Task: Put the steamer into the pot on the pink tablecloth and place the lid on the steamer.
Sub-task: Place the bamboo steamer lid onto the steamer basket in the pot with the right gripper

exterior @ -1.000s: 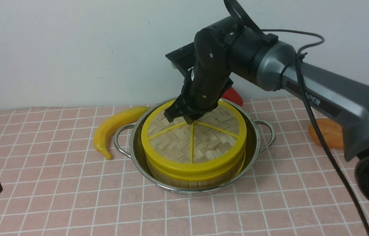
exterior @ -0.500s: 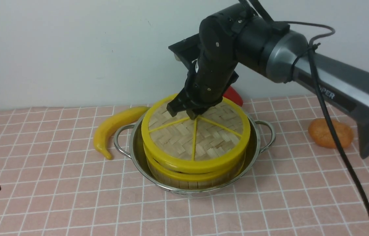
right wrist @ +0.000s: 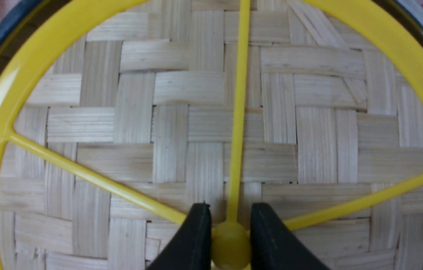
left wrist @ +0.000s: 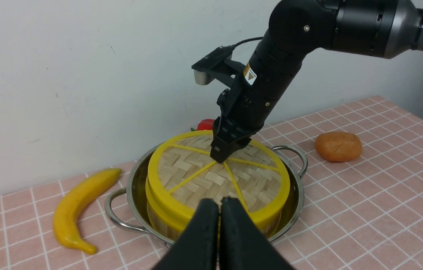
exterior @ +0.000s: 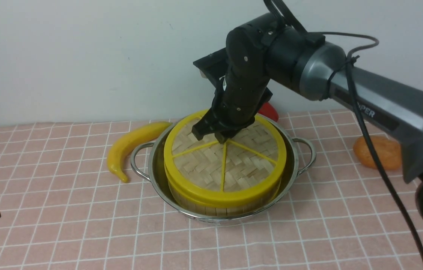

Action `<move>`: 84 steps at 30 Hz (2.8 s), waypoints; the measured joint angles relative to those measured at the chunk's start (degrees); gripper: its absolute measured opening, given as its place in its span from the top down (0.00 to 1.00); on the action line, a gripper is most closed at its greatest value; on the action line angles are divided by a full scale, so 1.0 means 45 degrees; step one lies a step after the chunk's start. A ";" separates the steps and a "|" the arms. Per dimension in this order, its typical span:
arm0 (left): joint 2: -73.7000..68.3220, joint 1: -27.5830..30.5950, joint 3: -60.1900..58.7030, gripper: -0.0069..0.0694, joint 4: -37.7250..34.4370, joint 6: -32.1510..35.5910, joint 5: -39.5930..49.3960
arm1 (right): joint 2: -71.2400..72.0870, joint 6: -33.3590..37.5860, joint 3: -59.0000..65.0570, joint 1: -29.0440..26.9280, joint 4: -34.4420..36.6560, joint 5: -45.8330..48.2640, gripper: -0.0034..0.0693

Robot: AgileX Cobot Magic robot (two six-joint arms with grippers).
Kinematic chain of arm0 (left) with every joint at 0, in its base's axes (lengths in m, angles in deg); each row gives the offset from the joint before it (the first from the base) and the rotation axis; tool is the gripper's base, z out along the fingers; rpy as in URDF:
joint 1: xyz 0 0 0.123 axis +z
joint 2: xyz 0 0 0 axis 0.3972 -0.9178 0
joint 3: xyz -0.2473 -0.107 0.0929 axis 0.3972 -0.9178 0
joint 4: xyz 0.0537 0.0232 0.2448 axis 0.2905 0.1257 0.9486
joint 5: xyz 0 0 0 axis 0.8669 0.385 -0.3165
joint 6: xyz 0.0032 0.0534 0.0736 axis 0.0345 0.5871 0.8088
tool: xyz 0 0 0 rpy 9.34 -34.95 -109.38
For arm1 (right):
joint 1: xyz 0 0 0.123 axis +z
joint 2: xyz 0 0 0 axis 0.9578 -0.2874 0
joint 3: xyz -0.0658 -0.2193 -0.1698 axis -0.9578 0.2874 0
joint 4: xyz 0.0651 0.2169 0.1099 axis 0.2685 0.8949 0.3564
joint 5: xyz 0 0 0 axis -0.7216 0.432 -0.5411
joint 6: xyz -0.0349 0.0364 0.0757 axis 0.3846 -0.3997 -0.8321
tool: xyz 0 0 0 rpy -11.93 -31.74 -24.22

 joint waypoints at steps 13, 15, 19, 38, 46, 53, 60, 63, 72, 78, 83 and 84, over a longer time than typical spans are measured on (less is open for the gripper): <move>0.0000 0.0000 0.0000 0.91 0.0000 0.0000 0.0000 | 0.0000 0.0252 0.0000 0.0000 -0.0006 0.0000 0.75; 0.0000 0.0000 0.0000 0.91 0.0000 0.0000 0.0000 | 0.0000 0.0252 0.0000 0.0000 -0.0006 0.0000 0.75; 0.0000 0.0000 0.0000 0.91 0.0000 0.0000 0.0000 | 0.0000 0.0252 0.0000 0.0000 -0.0006 0.0000 0.75; 0.0000 0.0000 0.0000 0.91 0.0000 0.0000 0.0000 | 0.0000 0.0292 -0.0042 0.0000 0.0100 0.0000 0.75; 0.0000 0.0000 0.0000 0.91 0.0000 0.0000 0.0000 | 0.0000 0.0453 -0.0042 0.0000 0.0100 0.0000 0.75; 0.0000 0.0000 0.0000 0.91 0.0000 0.0000 0.0000 | -0.0172 0.0642 -0.0084 0.0000 0.0305 -0.0034 0.75; 0.0000 0.0000 0.0000 0.91 0.0011 0.0000 0.0000 | -0.0195 0.0865 -0.0110 -0.0016 0.0389 -0.0020 0.75; 0.0000 0.0000 0.0000 0.91 0.0011 0.0000 0.0000 | -0.0195 0.0876 -0.0122 -0.0021 0.0413 -0.0009 0.75; 0.0000 0.0000 0.0000 0.91 0.0123 0.0000 0.0000 | -0.0130 0.0905 -0.0122 -0.0045 0.0458 0.0005 0.75; 0.0000 0.0000 0.0000 0.91 0.0298 0.0000 0.0000 | -0.0025 0.0915 -0.0122 -0.0045 0.0500 0.0020 0.75; 0.0000 0.0000 0.0000 0.91 0.0311 0.0000 0.0000 | -0.0025 0.0915 -0.0122 -0.0045 0.0510 0.0020 0.75; 0.0000 0.0000 0.0000 0.91 0.0311 0.0000 0.0000 | -0.0025 0.0915 -0.0122 -0.0045 0.0510 0.0020 0.75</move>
